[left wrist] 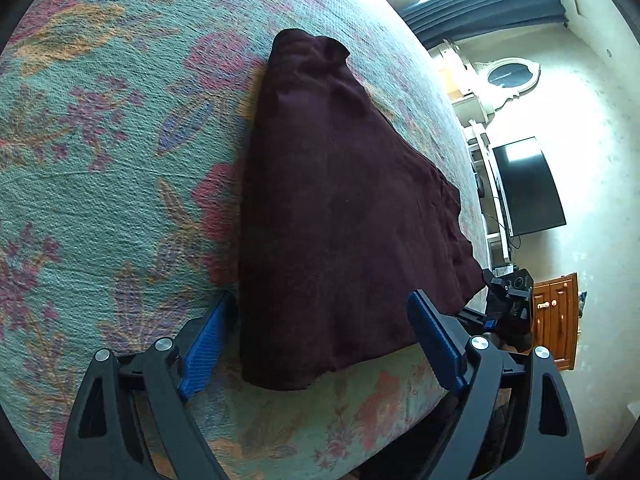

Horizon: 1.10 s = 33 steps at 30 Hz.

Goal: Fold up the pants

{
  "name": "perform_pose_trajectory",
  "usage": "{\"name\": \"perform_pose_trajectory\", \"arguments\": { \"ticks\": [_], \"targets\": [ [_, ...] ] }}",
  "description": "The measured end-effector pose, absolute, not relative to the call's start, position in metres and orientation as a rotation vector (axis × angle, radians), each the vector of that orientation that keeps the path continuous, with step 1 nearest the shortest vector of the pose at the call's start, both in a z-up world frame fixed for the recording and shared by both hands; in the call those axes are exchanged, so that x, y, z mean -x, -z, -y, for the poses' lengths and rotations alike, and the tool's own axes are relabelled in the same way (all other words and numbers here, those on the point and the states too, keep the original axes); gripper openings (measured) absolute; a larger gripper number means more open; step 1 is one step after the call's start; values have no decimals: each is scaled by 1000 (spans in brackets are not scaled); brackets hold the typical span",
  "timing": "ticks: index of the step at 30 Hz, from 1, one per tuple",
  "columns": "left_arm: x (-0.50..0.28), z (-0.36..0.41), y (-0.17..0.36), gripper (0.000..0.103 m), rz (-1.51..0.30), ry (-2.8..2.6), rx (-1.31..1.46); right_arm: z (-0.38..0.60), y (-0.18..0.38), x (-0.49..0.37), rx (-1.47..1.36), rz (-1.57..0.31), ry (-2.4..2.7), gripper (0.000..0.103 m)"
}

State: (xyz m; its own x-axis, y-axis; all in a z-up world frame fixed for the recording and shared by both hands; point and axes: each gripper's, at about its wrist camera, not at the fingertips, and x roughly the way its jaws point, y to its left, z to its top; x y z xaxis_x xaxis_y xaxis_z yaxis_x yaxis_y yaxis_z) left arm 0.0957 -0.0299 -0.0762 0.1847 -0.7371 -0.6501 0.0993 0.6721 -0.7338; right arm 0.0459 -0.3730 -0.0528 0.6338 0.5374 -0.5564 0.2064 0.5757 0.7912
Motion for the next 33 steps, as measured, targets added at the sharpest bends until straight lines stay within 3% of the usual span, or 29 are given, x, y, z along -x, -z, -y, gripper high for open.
{"name": "perform_pose_trajectory", "arguments": {
  "ticks": [2,3,4,7,10,15,33],
  "targets": [
    [-94,31,77,84,-1252,644,635,369,54,-48,-968,-919,-245,79],
    [-94,30,77,74,-1255,643,633,367,58,-50,-967,-947,-243,59],
    [-93,32,78,62,-1261,628,611,364,60,-52,-963,-964,-241,45],
    [-90,30,80,34,-1269,593,571,362,61,-49,-964,-946,-256,39],
    [-89,26,79,23,-1268,577,581,362,58,-47,-976,-933,-267,37],
    [-87,25,73,17,-1254,553,549,366,52,-42,-975,-919,-283,35],
    [-71,17,64,16,-1247,536,502,352,47,-21,-979,-923,-284,35]
  ]
}}
